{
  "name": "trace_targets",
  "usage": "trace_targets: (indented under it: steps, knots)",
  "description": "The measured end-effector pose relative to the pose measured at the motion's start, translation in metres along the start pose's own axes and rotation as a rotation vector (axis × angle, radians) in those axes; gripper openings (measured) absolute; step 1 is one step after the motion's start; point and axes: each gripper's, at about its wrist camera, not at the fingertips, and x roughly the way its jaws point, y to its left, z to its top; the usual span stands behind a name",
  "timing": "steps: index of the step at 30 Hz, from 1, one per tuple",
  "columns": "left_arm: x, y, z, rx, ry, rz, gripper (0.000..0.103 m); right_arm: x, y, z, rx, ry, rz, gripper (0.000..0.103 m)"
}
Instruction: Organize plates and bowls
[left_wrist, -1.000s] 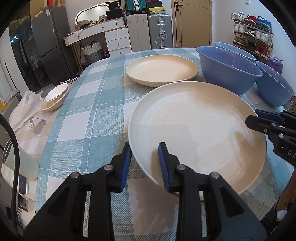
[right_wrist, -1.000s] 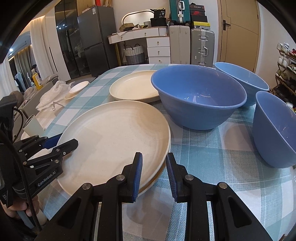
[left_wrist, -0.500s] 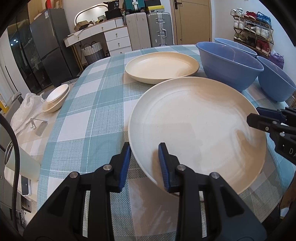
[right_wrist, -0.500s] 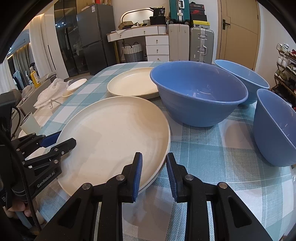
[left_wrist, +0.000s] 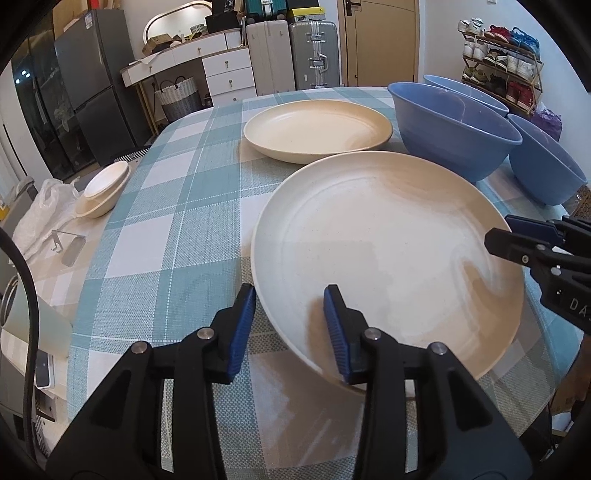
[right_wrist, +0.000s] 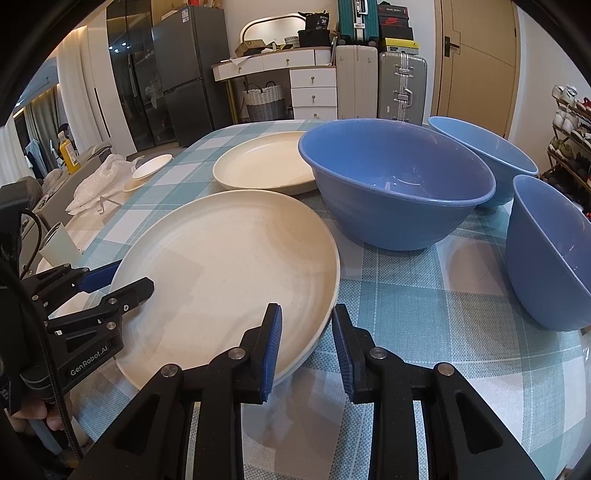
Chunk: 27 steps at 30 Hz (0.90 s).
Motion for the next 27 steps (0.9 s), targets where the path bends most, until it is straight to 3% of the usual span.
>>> trace_targets:
  steps: [2, 7, 14, 16, 19, 22, 27]
  knots:
    - [0.0, 0.003, 0.0, -0.019, 0.007, -0.011, 0.055, -0.001, 0.001, 0.0, -0.003, -0.002, 0.002, 0.034]
    - [-0.007, 0.013, 0.003, -0.067, -0.014, -0.051, 0.074, -0.005, 0.0, 0.001, -0.004, -0.012, 0.03, 0.052]
    - [-0.017, 0.026, 0.008, -0.113, -0.035, -0.077, 0.079, -0.015, -0.004, 0.004, 0.017, -0.04, 0.039, 0.075]
    - [-0.021, 0.029, 0.009, -0.125, -0.04, -0.081, 0.081, -0.019, -0.006, 0.006, 0.02, -0.051, 0.041, 0.088]
    - [-0.025, 0.033, 0.011, -0.139, -0.043, -0.074, 0.085, -0.024, -0.009, 0.008, 0.036, -0.064, 0.047, 0.096]
    - [-0.03, 0.037, 0.013, -0.159, -0.059, -0.071, 0.101, -0.028, -0.012, 0.011, 0.052, -0.075, 0.062, 0.101]
    - [-0.039, 0.04, 0.017, -0.168, -0.077, -0.071, 0.101, -0.039, -0.013, 0.017, 0.05, -0.107, 0.067, 0.101]
